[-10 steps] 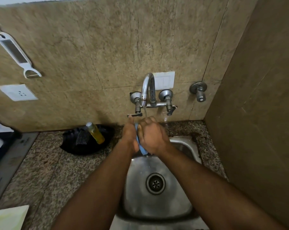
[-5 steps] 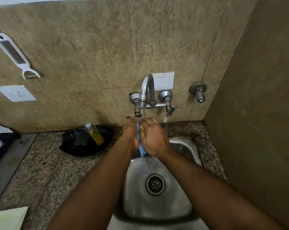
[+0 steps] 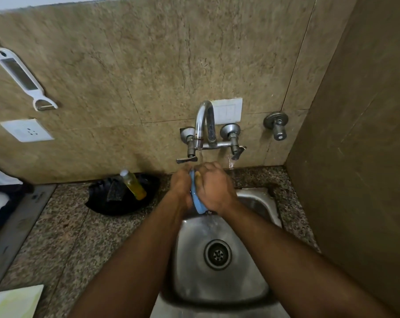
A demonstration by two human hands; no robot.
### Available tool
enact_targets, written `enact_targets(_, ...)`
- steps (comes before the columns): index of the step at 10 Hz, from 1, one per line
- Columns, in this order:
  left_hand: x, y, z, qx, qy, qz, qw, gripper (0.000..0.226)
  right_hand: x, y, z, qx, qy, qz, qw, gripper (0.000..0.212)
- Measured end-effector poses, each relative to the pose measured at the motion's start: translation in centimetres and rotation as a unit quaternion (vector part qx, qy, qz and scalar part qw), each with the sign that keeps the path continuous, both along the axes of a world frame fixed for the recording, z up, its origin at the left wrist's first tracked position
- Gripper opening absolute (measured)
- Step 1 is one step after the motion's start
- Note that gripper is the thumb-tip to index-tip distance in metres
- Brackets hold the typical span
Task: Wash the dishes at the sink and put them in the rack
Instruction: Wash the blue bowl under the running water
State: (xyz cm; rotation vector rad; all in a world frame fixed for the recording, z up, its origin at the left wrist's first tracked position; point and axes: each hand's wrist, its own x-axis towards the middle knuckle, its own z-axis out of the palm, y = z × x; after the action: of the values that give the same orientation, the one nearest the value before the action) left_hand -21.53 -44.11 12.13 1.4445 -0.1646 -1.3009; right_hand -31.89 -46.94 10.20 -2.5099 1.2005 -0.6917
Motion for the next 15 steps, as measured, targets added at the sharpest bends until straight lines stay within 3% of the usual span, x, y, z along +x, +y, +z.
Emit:
enact_targets(1, -0.7, 1.1, -0.4, 0.006, -0.129, -0.044, 0.991, 0.037, 0.5, -2.1, 1.3, 0.217, -0.040, -0.081, 0.972, 0.043)
enact_targets(2, -1.7, 2.2, -0.2, -0.010, -0.095, -0.055, 0.994, 0.045, 0.3, -3.1, 2.3, 0.269, -0.021, -0.090, 0.959, 0.037)
enact_targets(3, -1.3, 1.5, 1.0, 0.006, 0.059, 0.005, 0.998, 0.058, 0.2, -1.2, 1.8, 0.092, 0.036, -0.027, 0.995, 0.050)
enact_targets(4, -0.7, 0.4, 1.3, 0.011, 0.011, 0.058, 0.998, 0.047, 0.5, 0.1, 0.8, 0.015, 0.038, 0.048, 0.998, 0.055)
enact_targets(5, -0.9, 1.2, 0.9, -0.023, -0.115, 0.021, 0.993, 0.039, 1.2, -1.9, 1.4, 0.166, -0.020, 0.005, 0.986, 0.044)
enact_targets(6, -1.2, 2.8, 0.0, -0.066, -0.202, -0.036, 0.977, 0.038, 1.7, -3.8, 2.4, 0.330, 0.021, -0.044, 0.943, 0.031)
enact_targets(7, -0.6, 3.8, -0.1, -0.083, -0.084, 0.042, 0.992, 0.034, -0.1, -3.5, 3.0, 0.525, -0.216, -0.118, 0.815, 0.033)
enact_targets(8, -0.3, 3.6, 0.5, -0.077, 0.104, 0.127, 0.984, 0.051, -0.5, -1.8, 1.8, 0.492, -0.273, -0.080, 0.823, 0.033)
enact_targets(9, -1.1, 3.3, 0.8, -0.040, 0.111, 0.188, 0.975, 0.045, 0.0, 1.4, 0.5, 0.331, -0.164, -0.079, 0.926, 0.051)
enact_targets(10, -1.8, 3.4, 0.2, -0.011, 0.113, 0.213, 0.970, 0.037, 0.1, 2.7, 0.2, 0.199, 0.008, -0.063, 0.978, 0.066)
enact_targets(11, -2.2, 3.5, -0.5, -0.016, 0.113, 0.187, 0.976, 0.040, 0.3, 0.8, 1.6, 0.253, 0.071, -0.069, 0.962, 0.067)
enact_targets(12, -2.6, 3.5, -0.8, -0.016, 0.113, 0.179, 0.977, 0.052, 0.8, -1.7, 2.7, 0.463, -0.017, -0.075, 0.883, 0.053)
enact_targets(13, -3.0, 3.2, -1.1, -0.014, 0.127, 0.134, 0.983, 0.065, 0.8, -3.9, 0.7, 0.539, -0.131, -0.161, 0.816, 0.059)
enact_targets(14, -2.6, 3.3, -2.0, -0.017, 0.122, 0.156, 0.980, 0.067, 0.2, -2.7, 1.3, 0.439, -0.042, -0.174, 0.880, 0.053)
enact_targets(15, -2.4, 3.6, -2.2, -0.019, 0.094, 0.160, 0.983, 0.055, -0.1, -0.4, 2.3, 0.330, 0.016, -0.138, 0.934, 0.062)
